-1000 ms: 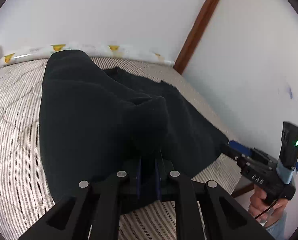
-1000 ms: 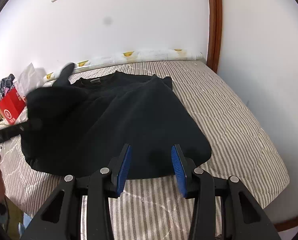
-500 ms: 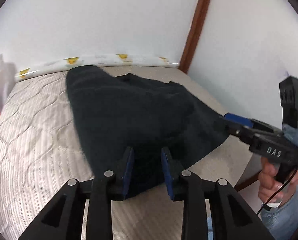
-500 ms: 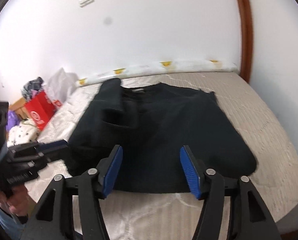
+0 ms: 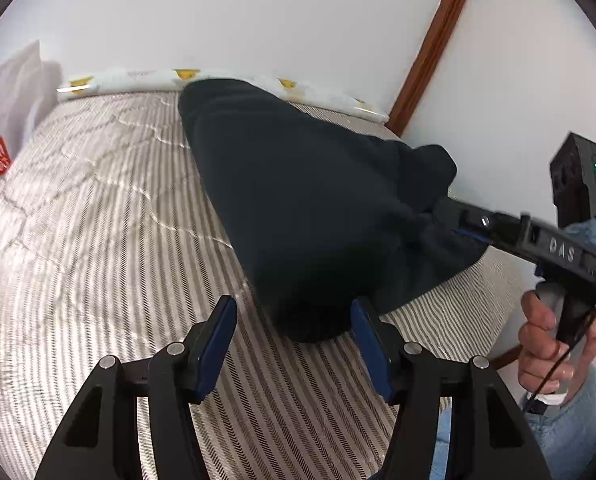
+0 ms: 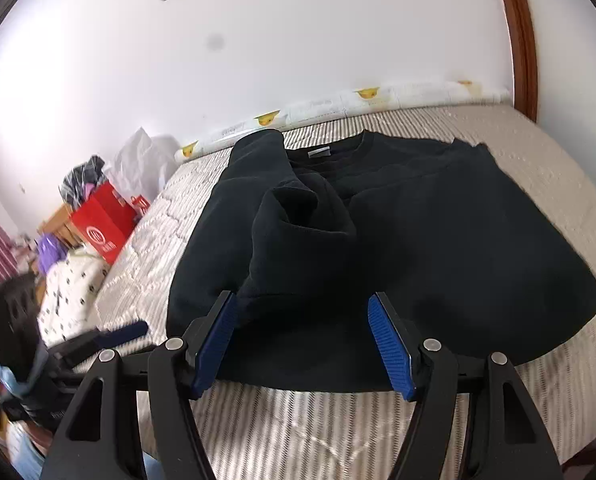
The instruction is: Fold small clothes
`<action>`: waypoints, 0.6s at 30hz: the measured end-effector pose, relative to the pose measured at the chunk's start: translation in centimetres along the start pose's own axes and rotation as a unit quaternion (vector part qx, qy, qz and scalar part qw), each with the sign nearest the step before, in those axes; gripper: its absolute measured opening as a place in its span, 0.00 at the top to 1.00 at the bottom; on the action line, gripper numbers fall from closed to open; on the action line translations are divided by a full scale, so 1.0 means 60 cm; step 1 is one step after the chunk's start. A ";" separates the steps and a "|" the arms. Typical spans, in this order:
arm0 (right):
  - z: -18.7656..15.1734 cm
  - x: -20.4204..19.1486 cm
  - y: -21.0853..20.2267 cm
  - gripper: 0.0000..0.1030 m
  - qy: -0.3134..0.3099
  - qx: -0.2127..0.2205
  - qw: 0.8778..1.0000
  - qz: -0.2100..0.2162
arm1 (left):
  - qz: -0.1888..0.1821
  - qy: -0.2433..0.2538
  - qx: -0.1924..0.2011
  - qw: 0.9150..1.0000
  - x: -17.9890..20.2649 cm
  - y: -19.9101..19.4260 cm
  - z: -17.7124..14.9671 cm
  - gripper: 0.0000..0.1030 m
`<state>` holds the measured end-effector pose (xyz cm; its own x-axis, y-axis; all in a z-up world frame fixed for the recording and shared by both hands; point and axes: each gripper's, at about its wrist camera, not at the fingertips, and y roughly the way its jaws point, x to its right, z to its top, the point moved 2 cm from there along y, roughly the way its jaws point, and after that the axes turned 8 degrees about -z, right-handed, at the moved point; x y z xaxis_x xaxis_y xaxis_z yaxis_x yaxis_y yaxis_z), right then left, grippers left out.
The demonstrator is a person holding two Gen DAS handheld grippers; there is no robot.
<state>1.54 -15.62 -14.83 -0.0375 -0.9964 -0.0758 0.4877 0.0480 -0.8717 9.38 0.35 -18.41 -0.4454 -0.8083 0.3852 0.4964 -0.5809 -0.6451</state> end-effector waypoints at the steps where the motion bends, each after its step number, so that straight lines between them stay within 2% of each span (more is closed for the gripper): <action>1: 0.002 -0.001 0.004 0.35 0.006 -0.002 1.000 0.006 | -0.003 0.003 -0.003 1.000 0.000 0.004 -0.001 0.44; 5: 0.010 -0.012 0.017 0.35 0.010 -0.007 1.000 0.018 | -0.002 0.010 -0.014 1.000 -0.003 0.026 -0.002 0.44; 8: 0.018 -0.017 0.041 0.35 0.016 -0.015 1.000 0.007 | -0.004 0.004 -0.020 1.000 -0.012 0.042 0.004 0.44; 14: 0.041 0.005 0.097 0.35 0.065 -0.022 0.998 0.011 | -0.007 -0.003 -0.033 0.999 -0.020 0.065 0.001 0.44; 18: 0.063 0.017 0.137 0.36 0.095 -0.027 0.995 0.023 | 0.003 0.013 -0.031 0.999 -0.008 0.081 0.000 0.44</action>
<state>8.82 -16.48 -20.27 -0.1826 -0.9624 -0.2013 0.4453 0.1016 -0.8896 12.00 -2.06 -21.74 -0.4627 -0.8081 0.3645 0.4527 -0.5689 -0.6866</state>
